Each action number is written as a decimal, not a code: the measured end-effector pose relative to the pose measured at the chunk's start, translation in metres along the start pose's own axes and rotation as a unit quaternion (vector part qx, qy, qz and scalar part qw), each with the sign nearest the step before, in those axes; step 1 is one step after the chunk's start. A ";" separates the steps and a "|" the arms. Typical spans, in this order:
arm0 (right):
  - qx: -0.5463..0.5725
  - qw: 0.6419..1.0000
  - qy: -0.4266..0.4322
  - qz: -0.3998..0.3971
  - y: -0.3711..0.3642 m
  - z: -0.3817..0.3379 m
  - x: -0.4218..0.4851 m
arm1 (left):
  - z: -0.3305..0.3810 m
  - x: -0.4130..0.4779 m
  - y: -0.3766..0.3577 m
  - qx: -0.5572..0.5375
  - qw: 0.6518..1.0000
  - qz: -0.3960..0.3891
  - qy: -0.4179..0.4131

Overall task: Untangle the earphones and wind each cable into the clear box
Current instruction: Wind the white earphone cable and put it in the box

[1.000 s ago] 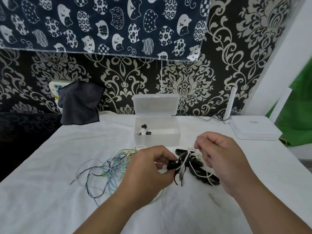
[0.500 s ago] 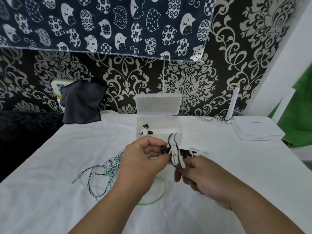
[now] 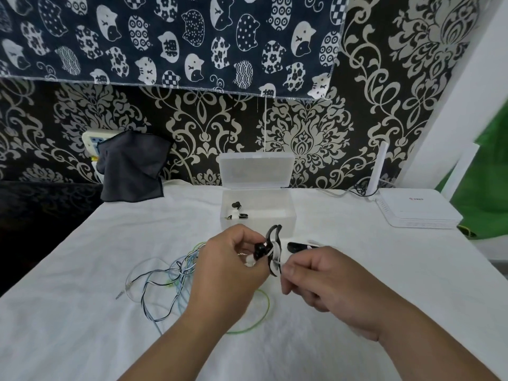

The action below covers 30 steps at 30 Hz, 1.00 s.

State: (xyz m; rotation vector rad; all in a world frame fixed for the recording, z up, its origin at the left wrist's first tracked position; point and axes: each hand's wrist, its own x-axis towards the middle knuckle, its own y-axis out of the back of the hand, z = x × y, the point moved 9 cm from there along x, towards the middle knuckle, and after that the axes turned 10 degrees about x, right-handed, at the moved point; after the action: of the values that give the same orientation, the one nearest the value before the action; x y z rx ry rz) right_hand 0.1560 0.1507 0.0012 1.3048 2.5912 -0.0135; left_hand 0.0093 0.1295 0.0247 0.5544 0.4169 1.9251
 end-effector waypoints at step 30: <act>-0.014 0.985 -0.010 0.174 0.033 0.005 0.008 | 0.004 -0.002 -0.021 -0.237 0.963 -0.127 0.015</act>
State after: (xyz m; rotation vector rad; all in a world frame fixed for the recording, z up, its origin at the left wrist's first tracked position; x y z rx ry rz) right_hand 0.1788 0.1767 -0.0019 1.7170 2.3013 0.0714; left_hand 0.0282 0.1363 0.0168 0.1485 0.0319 1.7054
